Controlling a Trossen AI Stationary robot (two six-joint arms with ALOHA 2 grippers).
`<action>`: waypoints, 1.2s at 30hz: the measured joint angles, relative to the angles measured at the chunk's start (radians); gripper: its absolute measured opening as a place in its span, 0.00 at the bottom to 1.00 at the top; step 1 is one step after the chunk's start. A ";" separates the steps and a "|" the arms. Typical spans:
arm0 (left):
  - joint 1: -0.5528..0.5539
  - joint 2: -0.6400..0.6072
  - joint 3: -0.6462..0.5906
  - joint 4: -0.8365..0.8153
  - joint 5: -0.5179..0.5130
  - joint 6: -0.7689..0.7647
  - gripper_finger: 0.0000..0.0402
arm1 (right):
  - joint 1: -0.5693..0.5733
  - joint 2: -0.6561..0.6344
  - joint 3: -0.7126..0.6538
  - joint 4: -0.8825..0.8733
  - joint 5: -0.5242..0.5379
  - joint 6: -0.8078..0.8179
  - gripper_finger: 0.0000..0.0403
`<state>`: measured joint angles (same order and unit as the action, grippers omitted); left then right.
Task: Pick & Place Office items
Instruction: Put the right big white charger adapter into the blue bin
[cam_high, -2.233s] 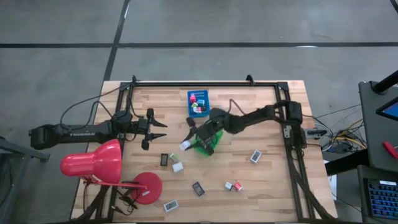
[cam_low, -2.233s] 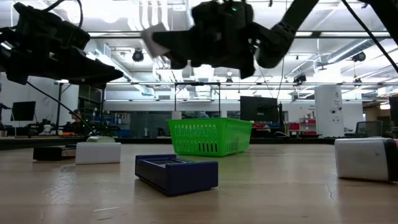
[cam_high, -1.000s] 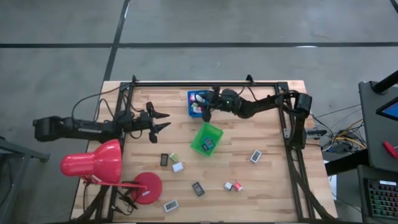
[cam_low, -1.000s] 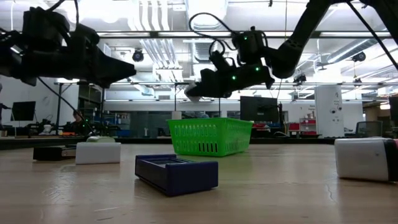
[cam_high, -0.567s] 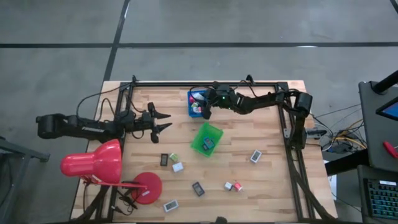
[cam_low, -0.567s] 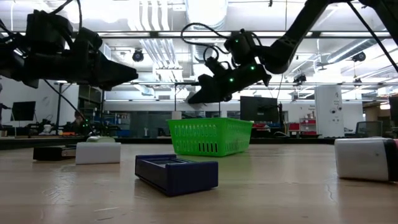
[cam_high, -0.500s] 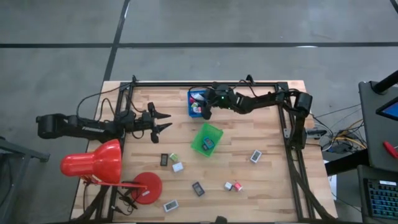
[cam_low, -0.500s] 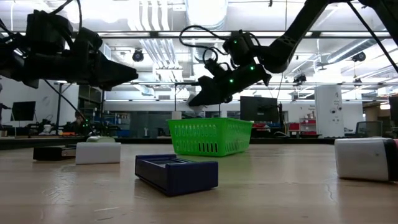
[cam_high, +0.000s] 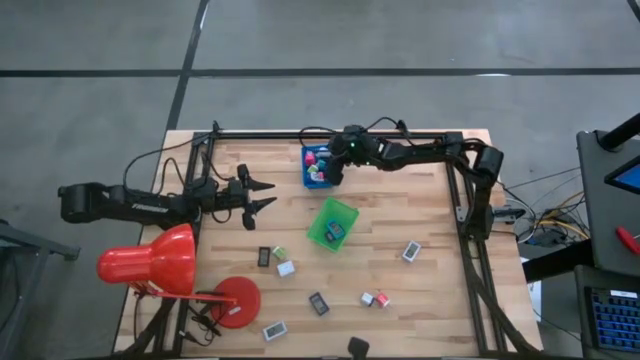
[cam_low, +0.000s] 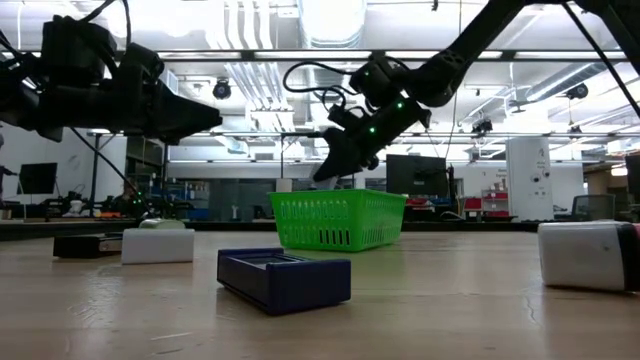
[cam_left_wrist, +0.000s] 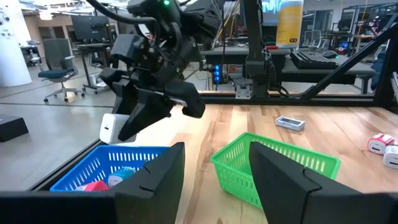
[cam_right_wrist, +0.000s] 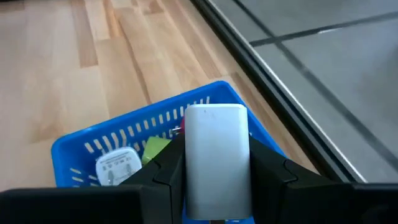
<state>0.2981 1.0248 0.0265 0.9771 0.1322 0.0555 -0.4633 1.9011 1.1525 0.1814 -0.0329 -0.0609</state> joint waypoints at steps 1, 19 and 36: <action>0.000 0.000 0.000 0.000 0.000 0.000 0.46 | -0.007 0.000 0.007 -0.017 -0.020 -0.001 0.28; 0.000 0.000 0.000 0.011 0.000 0.001 0.46 | -0.042 0.002 0.034 -0.126 -0.194 -0.010 0.28; 0.000 0.000 0.000 0.018 0.000 0.006 0.46 | -0.058 0.142 0.213 -0.248 -0.248 -0.042 0.28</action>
<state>0.2985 1.0245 0.0265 0.9947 0.1326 0.0620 -0.5209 2.0432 1.3654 -0.0662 -0.2813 -0.1027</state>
